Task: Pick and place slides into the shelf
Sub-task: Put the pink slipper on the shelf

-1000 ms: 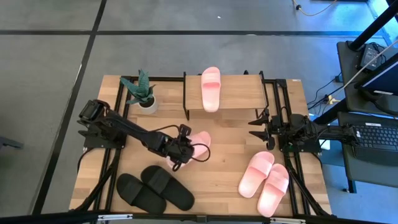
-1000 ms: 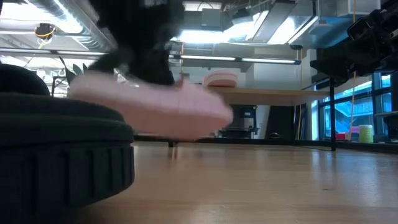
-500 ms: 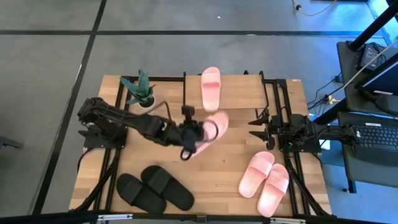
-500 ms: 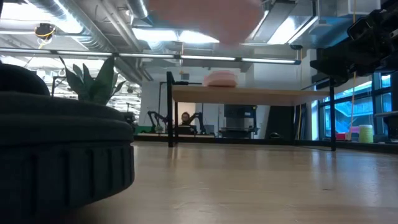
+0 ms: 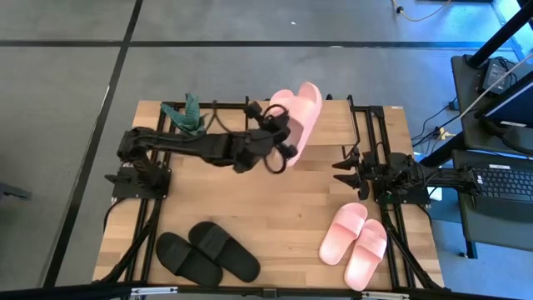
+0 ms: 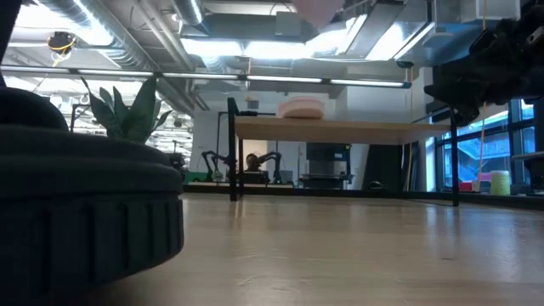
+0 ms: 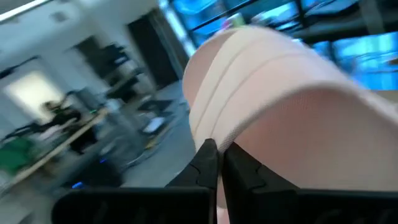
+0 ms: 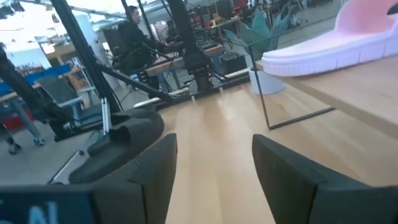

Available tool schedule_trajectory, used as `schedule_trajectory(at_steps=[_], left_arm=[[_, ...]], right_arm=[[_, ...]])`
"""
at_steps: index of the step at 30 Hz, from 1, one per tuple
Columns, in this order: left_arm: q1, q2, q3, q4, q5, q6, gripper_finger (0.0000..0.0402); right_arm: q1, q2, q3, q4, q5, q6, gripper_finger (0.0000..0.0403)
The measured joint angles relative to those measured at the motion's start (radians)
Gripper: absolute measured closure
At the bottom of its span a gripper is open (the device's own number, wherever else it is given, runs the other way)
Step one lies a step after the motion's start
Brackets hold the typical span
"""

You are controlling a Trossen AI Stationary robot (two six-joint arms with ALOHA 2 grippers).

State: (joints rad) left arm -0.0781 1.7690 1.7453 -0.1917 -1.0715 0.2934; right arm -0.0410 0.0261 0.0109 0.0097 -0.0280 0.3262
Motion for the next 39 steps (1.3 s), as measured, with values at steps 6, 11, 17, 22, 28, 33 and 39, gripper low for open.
schedule_trajectory(at_steps=[6, 11, 17, 22, 28, 33, 39], left_arm=[[0.035, 0.117, 0.17, -0.006, -0.079, -0.001, 0.0401], [0.059, 0.239, 0.319, -0.024, -0.098, 0.066, 0.0401], [0.104, 0.348, 0.443, -0.135, -0.086, 0.078, 0.0401], [0.147, 0.395, 0.459, -0.212, -0.043, -0.001, 0.0401], [0.2, 0.403, 0.446, -0.226, 0.089, -0.095, 0.0401], [0.236, 0.404, 0.444, -0.225, 0.129, -0.145, 0.0401], [0.258, 0.435, 0.444, -0.203, 0.157, -0.157, 0.0401]], right_arm=[[0.0, 0.0, 0.0, 0.0, 0.0, 0.069, 0.0192], [0.0, 0.0, 0.0, 0.0, 0.0, 0.139, 0.0192], [0.0, 0.0, 0.0, 0.0, 0.0, 0.196, 0.0192], [0.0, 0.0, 0.0, 0.0, 0.0, 0.197, 0.0192], [0.0, 0.0, 0.0, 0.0, 0.006, 0.193, 0.0192], [0.0, 0.0, 0.0, 0.0, 0.008, 0.192, 0.0192], [0.0, 0.0, 0.0, 0.0, 0.008, 0.188, 0.0192]])
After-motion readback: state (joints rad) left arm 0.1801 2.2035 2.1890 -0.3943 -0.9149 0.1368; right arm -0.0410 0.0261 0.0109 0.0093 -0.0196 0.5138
